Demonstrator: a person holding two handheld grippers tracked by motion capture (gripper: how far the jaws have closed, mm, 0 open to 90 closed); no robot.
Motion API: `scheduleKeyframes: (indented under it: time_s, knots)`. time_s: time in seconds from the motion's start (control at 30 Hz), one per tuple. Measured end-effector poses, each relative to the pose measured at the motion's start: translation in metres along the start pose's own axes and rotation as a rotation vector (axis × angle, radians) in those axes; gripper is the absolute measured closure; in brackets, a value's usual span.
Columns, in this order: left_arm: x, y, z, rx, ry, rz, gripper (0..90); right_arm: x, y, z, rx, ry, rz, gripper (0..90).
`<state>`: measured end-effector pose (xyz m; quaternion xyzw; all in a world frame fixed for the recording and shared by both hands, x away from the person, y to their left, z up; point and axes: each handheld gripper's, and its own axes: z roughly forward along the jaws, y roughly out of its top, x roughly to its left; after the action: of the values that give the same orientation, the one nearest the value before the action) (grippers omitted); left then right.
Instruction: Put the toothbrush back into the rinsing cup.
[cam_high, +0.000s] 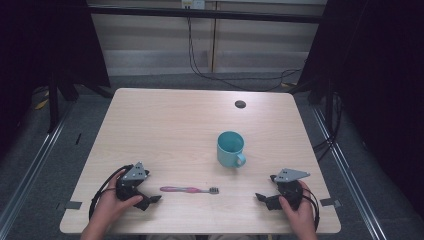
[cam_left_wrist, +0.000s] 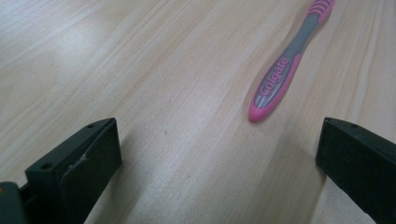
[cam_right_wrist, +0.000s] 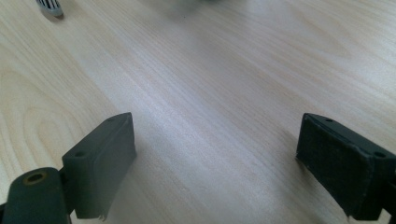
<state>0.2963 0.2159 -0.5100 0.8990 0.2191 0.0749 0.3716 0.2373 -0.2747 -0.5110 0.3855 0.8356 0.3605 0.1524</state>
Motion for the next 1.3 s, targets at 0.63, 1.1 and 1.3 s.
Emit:
scheduleKeyframes:
  time_s: [0.63,1.1,1.3]
  knots:
    - [-0.007,0.032,0.002,0.214,-0.04,0.076,11.4,0.0,0.0,0.0,0.0,0.0,0.0,11.0]
    - [-0.021,0.065,0.013,0.395,-0.059,0.212,25.0,0.0,0.0,0.0,0.0,0.001,0.001,11.1]
    - [-0.026,0.084,0.018,0.451,-0.075,0.274,30.9,0.0,0.0,0.0,0.0,0.001,0.001,11.0]
